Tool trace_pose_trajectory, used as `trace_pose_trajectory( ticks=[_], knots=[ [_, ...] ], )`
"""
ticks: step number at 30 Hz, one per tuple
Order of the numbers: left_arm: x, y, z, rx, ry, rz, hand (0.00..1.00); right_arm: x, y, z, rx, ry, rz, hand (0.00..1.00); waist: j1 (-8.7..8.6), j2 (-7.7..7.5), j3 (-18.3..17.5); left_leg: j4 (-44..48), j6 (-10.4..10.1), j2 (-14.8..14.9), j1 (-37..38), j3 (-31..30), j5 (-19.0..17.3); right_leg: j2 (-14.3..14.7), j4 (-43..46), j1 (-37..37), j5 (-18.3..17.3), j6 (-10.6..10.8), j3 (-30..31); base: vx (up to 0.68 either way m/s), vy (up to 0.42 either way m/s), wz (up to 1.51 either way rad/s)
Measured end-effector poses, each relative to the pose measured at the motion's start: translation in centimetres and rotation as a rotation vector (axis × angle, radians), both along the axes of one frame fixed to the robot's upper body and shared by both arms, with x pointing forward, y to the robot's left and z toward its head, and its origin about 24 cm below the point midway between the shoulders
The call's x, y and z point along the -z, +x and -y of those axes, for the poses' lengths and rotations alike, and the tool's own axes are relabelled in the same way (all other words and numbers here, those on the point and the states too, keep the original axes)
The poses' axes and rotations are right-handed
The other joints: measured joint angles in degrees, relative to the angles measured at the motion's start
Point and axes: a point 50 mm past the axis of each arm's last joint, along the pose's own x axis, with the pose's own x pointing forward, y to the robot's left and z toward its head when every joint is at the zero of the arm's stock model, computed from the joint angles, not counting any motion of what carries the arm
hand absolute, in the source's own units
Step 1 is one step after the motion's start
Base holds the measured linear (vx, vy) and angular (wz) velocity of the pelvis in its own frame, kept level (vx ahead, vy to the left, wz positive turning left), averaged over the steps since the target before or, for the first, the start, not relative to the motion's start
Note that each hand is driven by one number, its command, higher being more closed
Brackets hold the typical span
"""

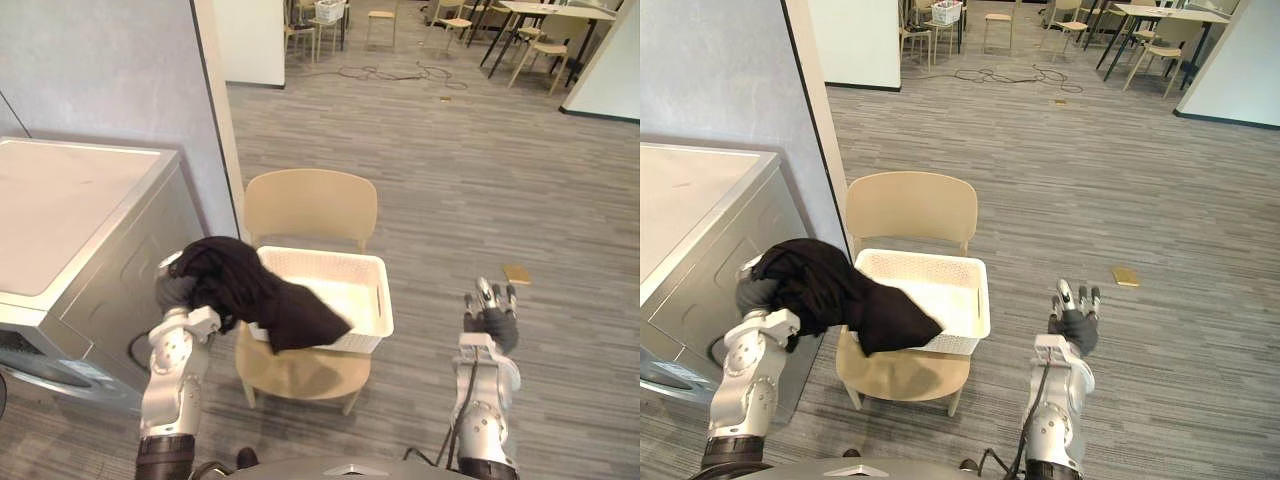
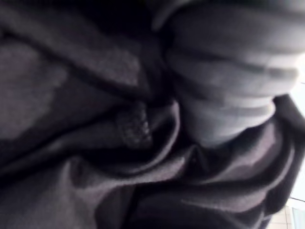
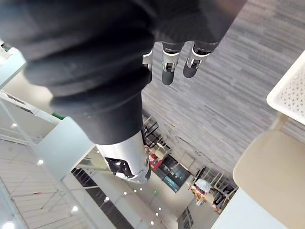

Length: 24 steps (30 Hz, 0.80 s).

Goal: Pick up the laundry basket with both hands and put the clothes into the washing machine.

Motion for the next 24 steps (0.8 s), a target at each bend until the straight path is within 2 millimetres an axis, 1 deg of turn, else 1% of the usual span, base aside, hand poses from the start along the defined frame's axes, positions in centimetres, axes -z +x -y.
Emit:
trace_pose_trajectory(
  ticks=[6, 12, 14, 15, 17, 18, 20, 22, 23, 24],
  knots=[
    [-0.3, -1.7, -0.9, -0.049, 0.000, 0.018, 1.00, 1.4, -1.7, 0.2, 0.010, 0.018, -0.075, 0.00, 0.11, 0.01, 0.0, 0.0, 0.0, 0.0, 0.0, -0.4, -0.1, -0.3, -0.2, 0.3, -0.2, 0.1, -0.8, 0.01, 0.001, 0.03],
    [1.2, -3.8, -2.2, -0.105, -0.012, -0.049, 1.00, 3.1, -3.0, 0.9, 0.032, 0.041, -0.159, 0.00, 0.30, 0.14, 0.0, 0.0, 0.0, -0.1, -0.1, -0.6, -0.1, -0.4, -0.2, 0.4, -0.3, 0.3, -1.1, 0.02, 0.002, 0.03],
    [2.1, -4.7, -2.5, -0.127, -0.037, -0.080, 1.00, 4.2, -3.9, 1.3, 0.040, 0.048, -0.199, 0.00, 0.48, 0.21, 0.1, 0.0, 0.0, -0.3, -0.1, -1.2, -0.1, -0.5, 0.1, 0.9, -0.4, 0.4, -1.4, 0.04, 0.003, 0.12],
    [2.3, -4.9, -2.5, -0.128, -0.041, -0.091, 1.00, 4.6, -4.3, 1.4, 0.049, 0.054, -0.218, 0.00, 0.51, 0.22, 0.1, 0.0, 0.0, -0.4, -0.1, -1.5, -0.1, -0.6, 0.1, 1.2, -0.4, 0.4, -1.7, 0.04, 0.008, 0.24],
    [4.4, -5.8, -2.7, -0.132, -0.102, -0.161, 1.00, 6.9, -6.0, 1.8, 0.075, 0.093, -0.321, 0.00, 0.75, 0.36, 0.1, 0.0, 0.1, -0.8, 0.1, -2.4, -0.1, -1.0, 0.4, 1.6, -1.1, 0.5, -2.7, 0.02, 0.023, 0.24],
    [5.1, -6.2, -2.8, -0.141, -0.124, -0.187, 1.00, 7.5, -6.5, 1.7, 0.078, 0.108, -0.353, 0.00, 0.79, 0.44, 0.1, 0.0, 0.2, -0.8, 0.3, -2.6, -0.2, -1.0, 0.5, 2.0, -1.2, 0.5, -2.8, 0.03, 0.018, 0.15],
    [7.4, -7.6, -2.9, -0.164, -0.185, -0.275, 1.00, 9.5, -8.0, 1.6, 0.080, 0.145, -0.459, 0.00, 0.91, 0.60, 0.0, 0.0, 0.3, -1.1, 0.4, -3.1, -0.3, -1.1, 0.8, 2.2, -1.6, 0.6, -3.4, 0.03, 0.011, 0.15],
    [10.7, -9.8, -2.6, -0.182, -0.275, -0.407, 1.00, 12.3, -10.8, 1.1, 0.079, 0.184, -0.628, 0.00, 1.45, 0.58, 0.1, 0.0, 0.4, -1.2, 0.5, -3.5, -0.3, -1.3, 1.3, 2.4, -2.1, 0.7, -3.9, 0.03, 0.014, 0.13],
    [11.5, -10.4, -2.5, -0.188, -0.295, -0.443, 1.00, 12.9, -11.4, 0.9, 0.072, 0.188, -0.672, 0.00, 1.54, 0.57, 0.1, 0.0, 0.5, -1.2, 0.7, -3.5, -0.5, -1.3, 1.3, 2.7, -2.1, 0.7, -4.1, 0.05, 0.002, 0.09],
    [13.1, -11.7, -2.2, -0.202, -0.328, -0.522, 1.00, 14.2, -12.7, 0.4, 0.059, 0.208, -0.755, 0.00, 1.56, 0.57, 0.4, 0.0, 0.9, -1.2, 1.4, -3.7, -0.8, -1.3, 1.3, 3.8, -2.2, 0.7, -4.3, 0.04, 0.002, 0.09]
  ],
)
